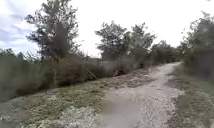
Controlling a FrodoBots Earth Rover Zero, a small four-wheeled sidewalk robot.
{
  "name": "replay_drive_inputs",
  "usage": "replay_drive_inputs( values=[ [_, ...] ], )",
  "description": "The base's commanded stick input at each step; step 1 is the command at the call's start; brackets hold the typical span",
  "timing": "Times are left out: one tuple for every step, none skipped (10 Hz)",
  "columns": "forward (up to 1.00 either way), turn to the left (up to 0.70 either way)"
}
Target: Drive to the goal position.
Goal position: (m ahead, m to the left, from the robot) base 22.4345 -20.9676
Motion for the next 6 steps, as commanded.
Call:
replay_drive_inputs(
  values=[
    [0.7, -0.35],
    [0.7, -0.21],
    [0.7, 0.0],
    [0.7, 0.0],
    [0.7, 0.0],
    [0.7, 0.0]
  ],
)
